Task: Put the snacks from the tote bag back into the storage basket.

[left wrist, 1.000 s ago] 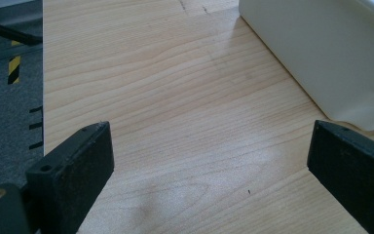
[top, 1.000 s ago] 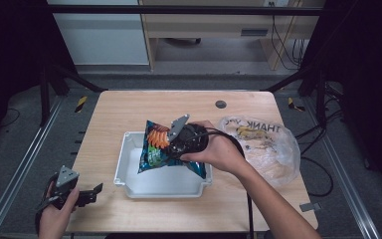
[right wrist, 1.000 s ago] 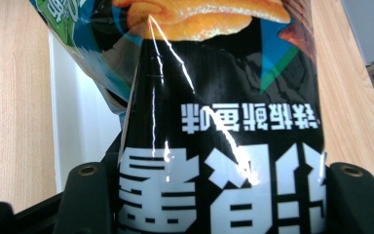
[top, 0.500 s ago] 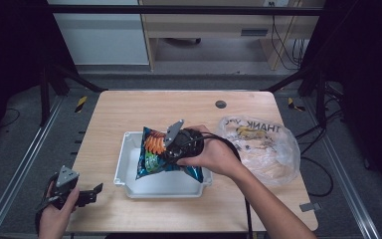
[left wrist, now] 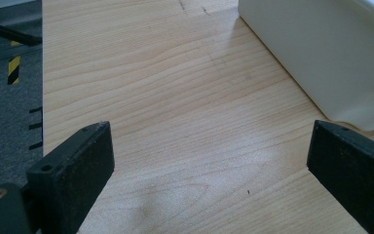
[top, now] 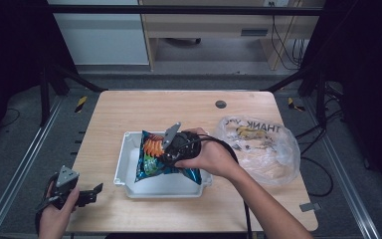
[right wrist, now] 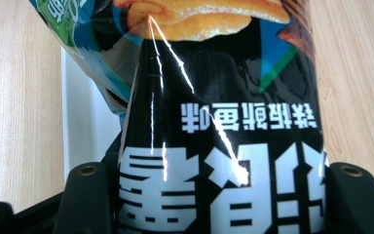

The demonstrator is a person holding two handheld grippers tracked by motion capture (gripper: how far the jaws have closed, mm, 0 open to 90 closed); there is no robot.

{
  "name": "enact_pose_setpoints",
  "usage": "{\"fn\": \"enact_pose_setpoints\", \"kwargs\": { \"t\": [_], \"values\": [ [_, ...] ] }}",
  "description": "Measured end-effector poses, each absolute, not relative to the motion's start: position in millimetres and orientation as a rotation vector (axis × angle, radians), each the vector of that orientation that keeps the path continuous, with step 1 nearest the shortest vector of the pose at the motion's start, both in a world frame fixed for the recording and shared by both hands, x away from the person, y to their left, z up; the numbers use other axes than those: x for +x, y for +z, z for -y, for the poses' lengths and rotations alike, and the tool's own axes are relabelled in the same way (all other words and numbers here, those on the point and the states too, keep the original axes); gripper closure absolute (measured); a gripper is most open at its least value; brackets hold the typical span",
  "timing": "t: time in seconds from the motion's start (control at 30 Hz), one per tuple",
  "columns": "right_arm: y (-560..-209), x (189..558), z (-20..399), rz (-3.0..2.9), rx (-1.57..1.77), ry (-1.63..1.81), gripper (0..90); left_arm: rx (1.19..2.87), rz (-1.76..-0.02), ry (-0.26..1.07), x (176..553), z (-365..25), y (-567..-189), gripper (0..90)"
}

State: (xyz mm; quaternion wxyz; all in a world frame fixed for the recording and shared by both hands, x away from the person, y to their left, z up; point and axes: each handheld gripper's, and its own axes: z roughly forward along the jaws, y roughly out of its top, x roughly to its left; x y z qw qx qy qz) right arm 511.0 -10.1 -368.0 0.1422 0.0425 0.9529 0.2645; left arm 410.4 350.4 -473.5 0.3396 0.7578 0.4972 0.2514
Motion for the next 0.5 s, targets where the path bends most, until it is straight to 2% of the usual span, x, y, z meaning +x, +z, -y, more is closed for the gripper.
{"fn": "enact_pose_setpoints", "kwargs": {
  "t": [0.5],
  "values": [
    [-376.4, 512.4, 6.1, -2.772, 0.122, 0.753, 39.0, 1.971, -1.293, 0.653, 410.6, -350.1, -473.6, 3.1]
  ]
}}
